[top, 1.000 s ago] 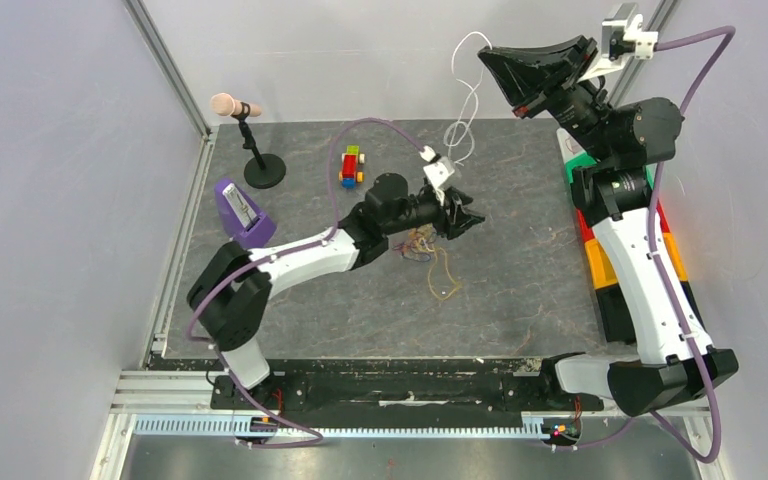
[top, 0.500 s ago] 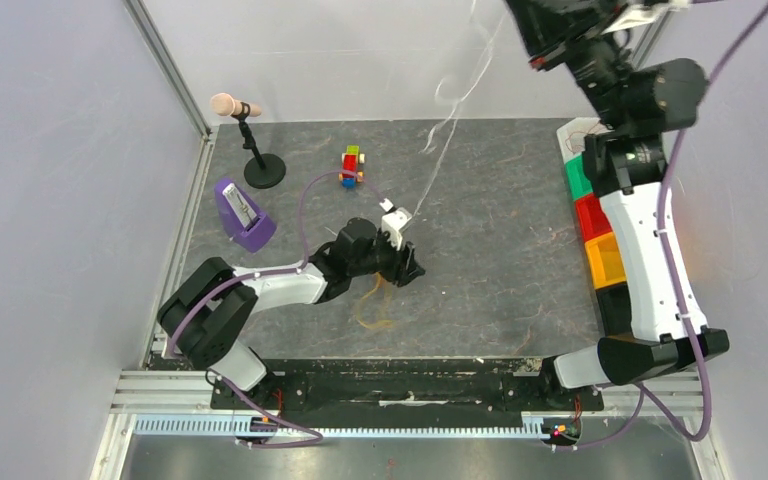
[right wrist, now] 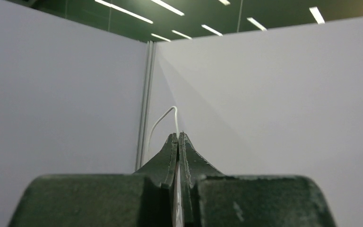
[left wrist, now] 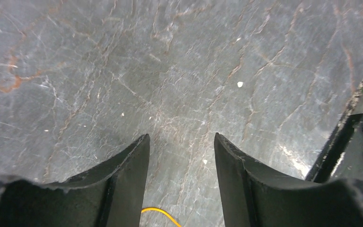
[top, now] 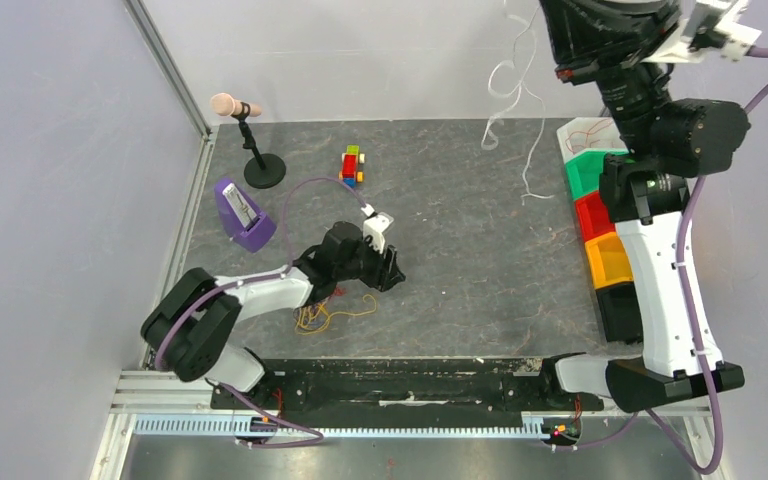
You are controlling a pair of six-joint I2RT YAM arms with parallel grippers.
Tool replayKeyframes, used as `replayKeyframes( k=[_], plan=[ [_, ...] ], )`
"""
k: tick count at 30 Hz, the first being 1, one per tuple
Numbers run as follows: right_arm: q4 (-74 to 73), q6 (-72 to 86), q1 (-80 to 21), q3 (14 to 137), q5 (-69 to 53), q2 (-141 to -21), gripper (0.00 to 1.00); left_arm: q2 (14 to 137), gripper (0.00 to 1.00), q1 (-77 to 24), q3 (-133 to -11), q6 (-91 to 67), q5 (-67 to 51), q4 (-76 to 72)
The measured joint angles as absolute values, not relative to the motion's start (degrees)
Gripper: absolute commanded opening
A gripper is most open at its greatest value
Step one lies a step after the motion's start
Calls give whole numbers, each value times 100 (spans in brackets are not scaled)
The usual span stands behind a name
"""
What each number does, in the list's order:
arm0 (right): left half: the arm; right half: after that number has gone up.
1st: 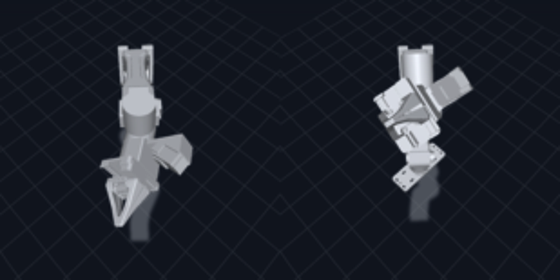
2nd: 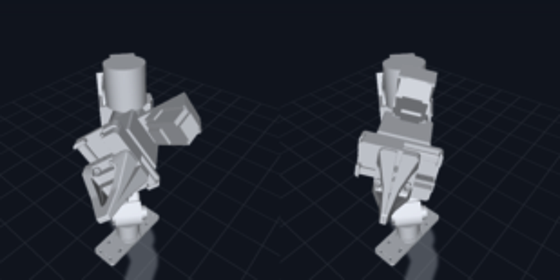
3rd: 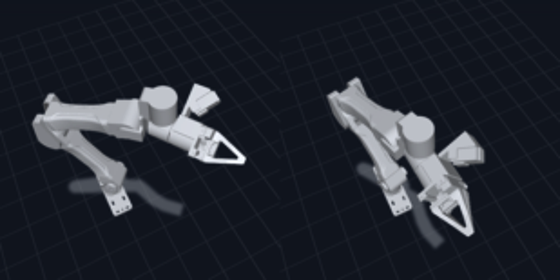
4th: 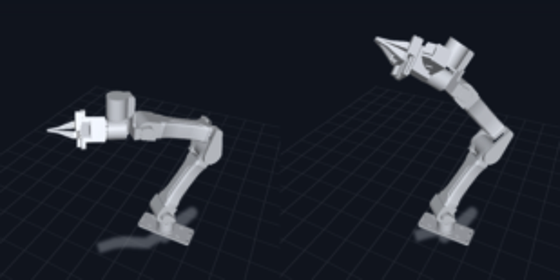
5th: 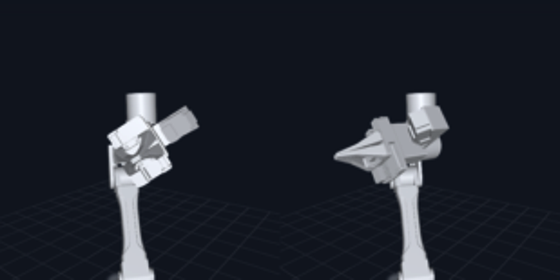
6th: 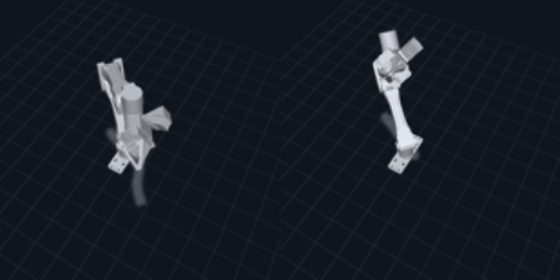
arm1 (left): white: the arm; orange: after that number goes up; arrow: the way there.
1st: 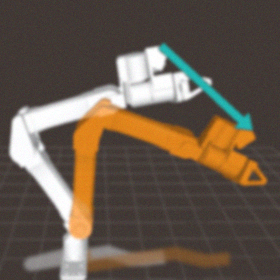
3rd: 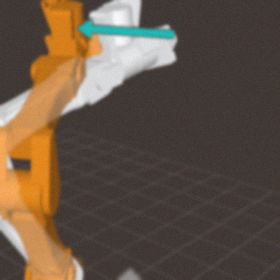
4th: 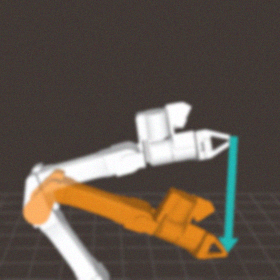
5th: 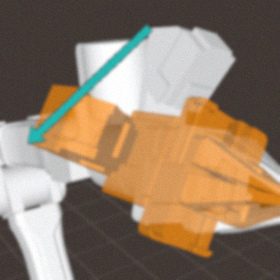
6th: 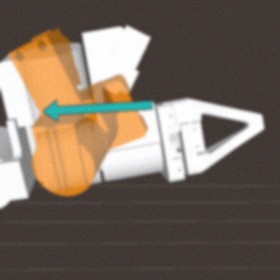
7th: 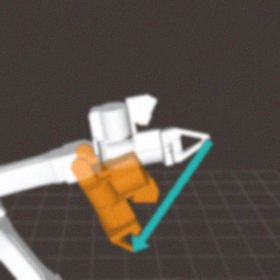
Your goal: Untangle the cables
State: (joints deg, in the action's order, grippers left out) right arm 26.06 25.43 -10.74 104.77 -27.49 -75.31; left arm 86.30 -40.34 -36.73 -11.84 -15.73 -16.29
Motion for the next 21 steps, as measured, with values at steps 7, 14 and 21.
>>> replayKeyframes(
  k=[7, 14, 21],
  plan=[
    [1929, 2023, -1074, 9273, -2912, -7194, 0, 7618, 71, -3994, -3743, -1046, -1664, -1334],
    [1256, 1476, -972, 8945, -2961, -7194, 0, 7249, 78, -3791, -4034, -982, -1658, -834],
    [937, 1072, -729, 8945, -2993, -7229, 0, 7148, 79, -3642, -4281, -930, -1632, -285]
  ],
)
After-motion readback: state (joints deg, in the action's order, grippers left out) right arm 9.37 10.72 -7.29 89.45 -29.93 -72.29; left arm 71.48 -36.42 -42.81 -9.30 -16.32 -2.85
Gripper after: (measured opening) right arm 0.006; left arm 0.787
